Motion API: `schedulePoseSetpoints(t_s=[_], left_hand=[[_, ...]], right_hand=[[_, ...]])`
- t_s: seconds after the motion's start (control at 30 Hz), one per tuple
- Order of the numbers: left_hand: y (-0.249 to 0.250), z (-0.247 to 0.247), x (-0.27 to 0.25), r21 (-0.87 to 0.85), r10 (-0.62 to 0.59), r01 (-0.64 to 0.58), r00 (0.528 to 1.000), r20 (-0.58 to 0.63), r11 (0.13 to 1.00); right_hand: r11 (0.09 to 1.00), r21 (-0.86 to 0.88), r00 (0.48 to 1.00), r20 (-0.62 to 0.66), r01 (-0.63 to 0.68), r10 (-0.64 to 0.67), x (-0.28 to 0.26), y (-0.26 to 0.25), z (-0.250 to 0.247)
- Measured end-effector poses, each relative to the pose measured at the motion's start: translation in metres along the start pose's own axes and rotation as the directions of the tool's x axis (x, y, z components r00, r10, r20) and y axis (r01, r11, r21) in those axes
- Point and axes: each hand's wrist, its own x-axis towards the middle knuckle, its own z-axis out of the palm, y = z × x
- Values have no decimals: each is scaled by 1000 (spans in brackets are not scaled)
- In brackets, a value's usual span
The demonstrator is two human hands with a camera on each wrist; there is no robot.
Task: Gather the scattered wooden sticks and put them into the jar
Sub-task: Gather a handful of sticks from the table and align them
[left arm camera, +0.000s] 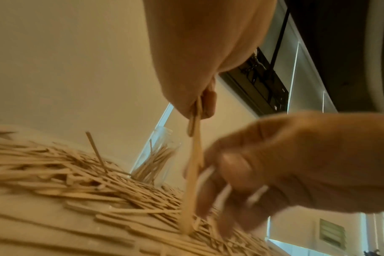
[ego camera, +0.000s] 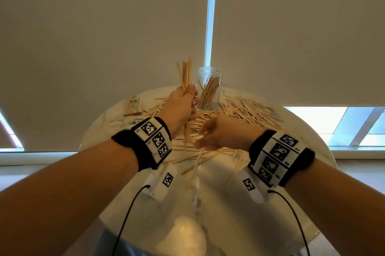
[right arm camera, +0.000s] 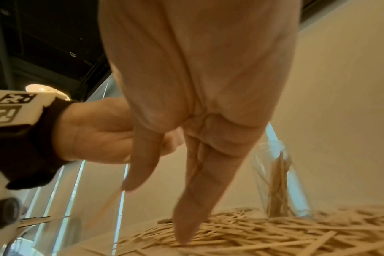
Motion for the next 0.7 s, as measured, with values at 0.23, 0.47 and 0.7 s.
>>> schedulePoseSetpoints(t_s=[0.23,0.47,0.7], left_hand=[[-20,-32,-15,949,-201,-16,976,83,314],[-45,-22,-28,995,-426,-40,905,-2,-90],[-46,-21,-20,985,-370,-170,914,167,23]], right_hand=[[831,-355,882,35,-428,469,-19,32,-9],[856,-238,870,76,-459,487,-12,35,0],[830,-341,853,126,-442,506,-12,34,-3]])
